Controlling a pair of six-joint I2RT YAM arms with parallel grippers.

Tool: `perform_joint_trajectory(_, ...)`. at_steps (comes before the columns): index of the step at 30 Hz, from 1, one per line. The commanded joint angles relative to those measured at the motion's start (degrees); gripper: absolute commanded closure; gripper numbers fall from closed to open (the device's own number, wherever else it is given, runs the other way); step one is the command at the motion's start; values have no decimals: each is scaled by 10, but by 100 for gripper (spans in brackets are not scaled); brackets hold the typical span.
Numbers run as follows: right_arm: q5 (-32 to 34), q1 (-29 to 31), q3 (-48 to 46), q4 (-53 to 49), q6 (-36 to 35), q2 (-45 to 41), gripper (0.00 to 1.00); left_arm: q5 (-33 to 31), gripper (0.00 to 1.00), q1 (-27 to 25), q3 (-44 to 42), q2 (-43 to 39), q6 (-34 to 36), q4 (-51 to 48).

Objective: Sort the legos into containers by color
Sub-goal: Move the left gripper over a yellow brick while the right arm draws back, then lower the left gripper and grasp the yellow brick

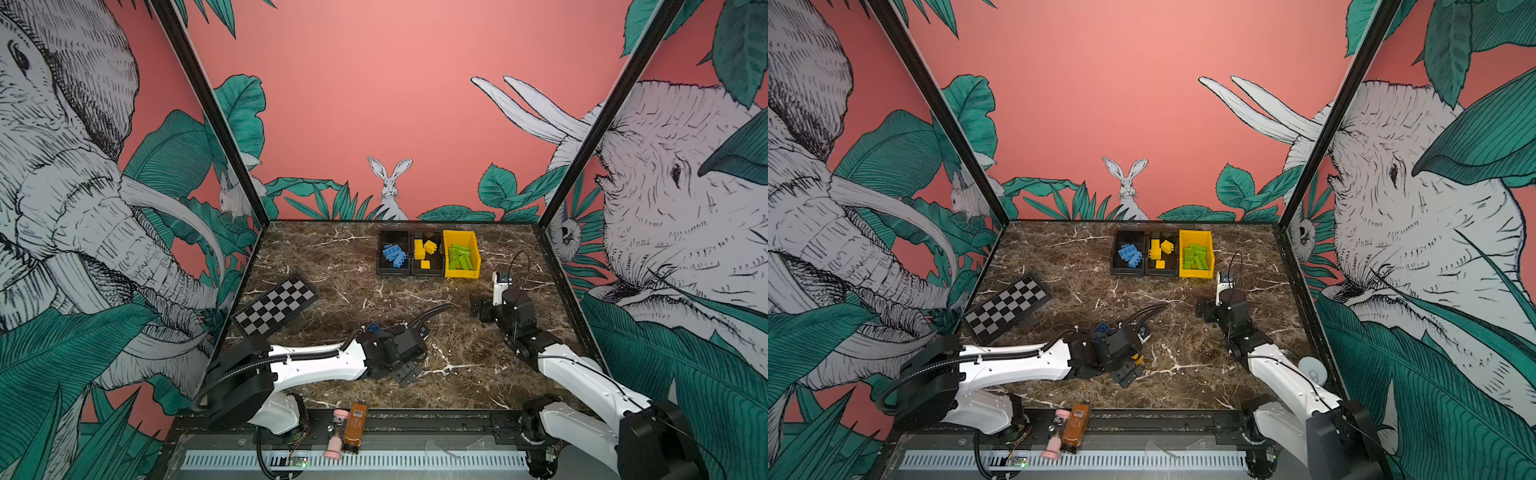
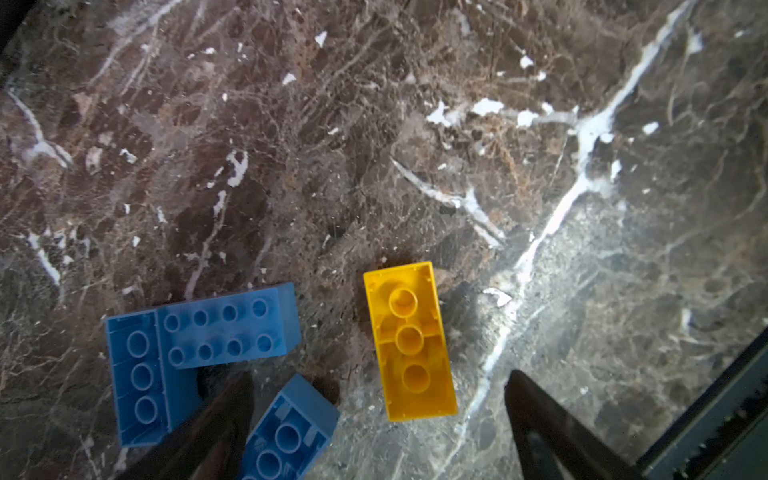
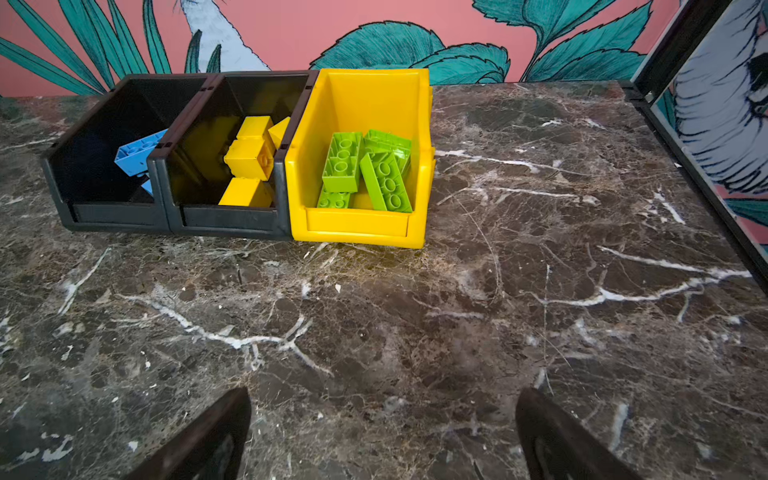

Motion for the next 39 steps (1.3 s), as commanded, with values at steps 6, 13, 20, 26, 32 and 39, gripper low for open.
perform_joint_trajectory(6, 18, -2, 6, 22, 7, 30, 2, 3, 14, -2, 25, 51, -15, -1)
perform_joint_trajectory(13, 15, -2, 8, 25, 4, 43, 2, 5, 22, -3, 29, 83, -17, 9)
perform_joint_trajectory(20, 19, -2, 8, 24, 4, 40, 2, 15, 42, -2, 42, 99, -12, 15)
perform_joint_trajectory(26, -9, -2, 3, 35, 17, 31, 2, 30, 53, -2, 47, 108, -14, 15)
perform_joint_trajectory(32, -2, -2, 0, 36, 14, 27, 2, 23, 65, 0, 46, 107, -19, 19)
perform_joint_trajectory(39, -8, -2, -2, 38, 15, 25, 2, 42, 83, 16, 56, 117, -18, 21)
